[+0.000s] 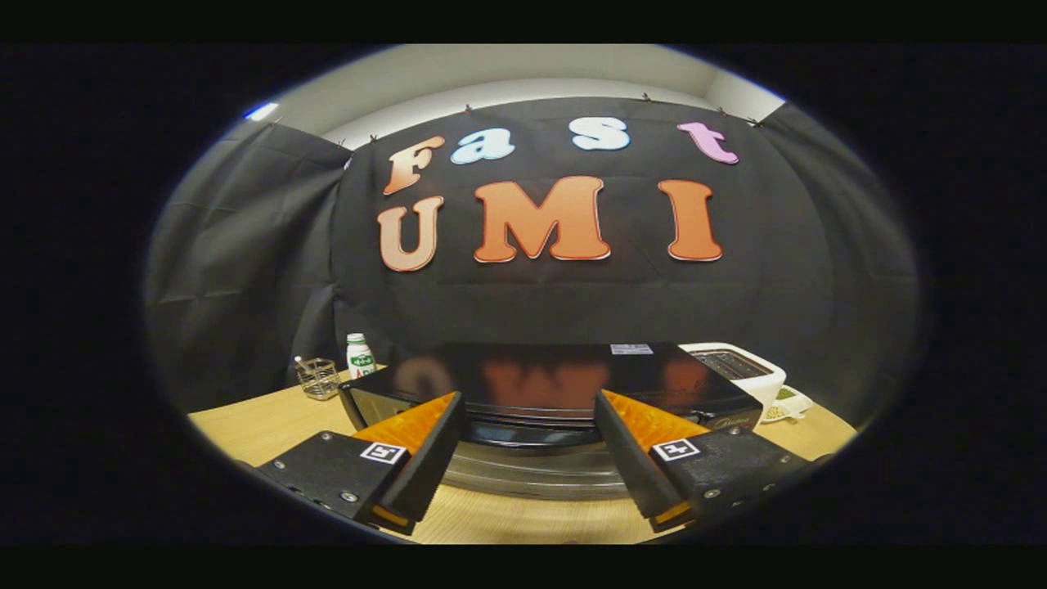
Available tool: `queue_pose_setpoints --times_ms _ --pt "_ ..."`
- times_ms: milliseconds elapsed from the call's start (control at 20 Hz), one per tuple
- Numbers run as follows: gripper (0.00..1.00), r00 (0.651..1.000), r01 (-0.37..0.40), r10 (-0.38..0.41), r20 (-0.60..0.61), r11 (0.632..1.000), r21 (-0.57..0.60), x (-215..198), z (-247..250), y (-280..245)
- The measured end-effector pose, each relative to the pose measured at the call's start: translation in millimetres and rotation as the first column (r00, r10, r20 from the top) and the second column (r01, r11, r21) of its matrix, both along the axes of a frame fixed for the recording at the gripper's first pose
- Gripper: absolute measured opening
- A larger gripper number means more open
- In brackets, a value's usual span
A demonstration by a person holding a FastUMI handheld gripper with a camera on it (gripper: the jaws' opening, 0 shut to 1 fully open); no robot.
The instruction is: Open the toaster oven, put the food inside, and close the toaster oven door.
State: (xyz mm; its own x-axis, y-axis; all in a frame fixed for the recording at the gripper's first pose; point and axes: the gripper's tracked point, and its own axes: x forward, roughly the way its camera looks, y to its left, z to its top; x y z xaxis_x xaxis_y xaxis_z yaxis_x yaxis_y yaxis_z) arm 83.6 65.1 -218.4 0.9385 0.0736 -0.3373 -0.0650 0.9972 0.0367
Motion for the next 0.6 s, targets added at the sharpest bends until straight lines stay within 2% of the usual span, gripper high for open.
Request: queue_pose_setpoints --times_ms 150,350,600 --pt "0.87 1.000 -0.009 0.009 -0.011 1.000 0.017 -13 1 3" --pt "0.87 1.000 -0.024 0.024 -0.010 1.000 0.005 -34 3 5" --pt "0.86 0.997 -0.068 0.068 -0.027 0.998 -0.016 -82 -2 12"
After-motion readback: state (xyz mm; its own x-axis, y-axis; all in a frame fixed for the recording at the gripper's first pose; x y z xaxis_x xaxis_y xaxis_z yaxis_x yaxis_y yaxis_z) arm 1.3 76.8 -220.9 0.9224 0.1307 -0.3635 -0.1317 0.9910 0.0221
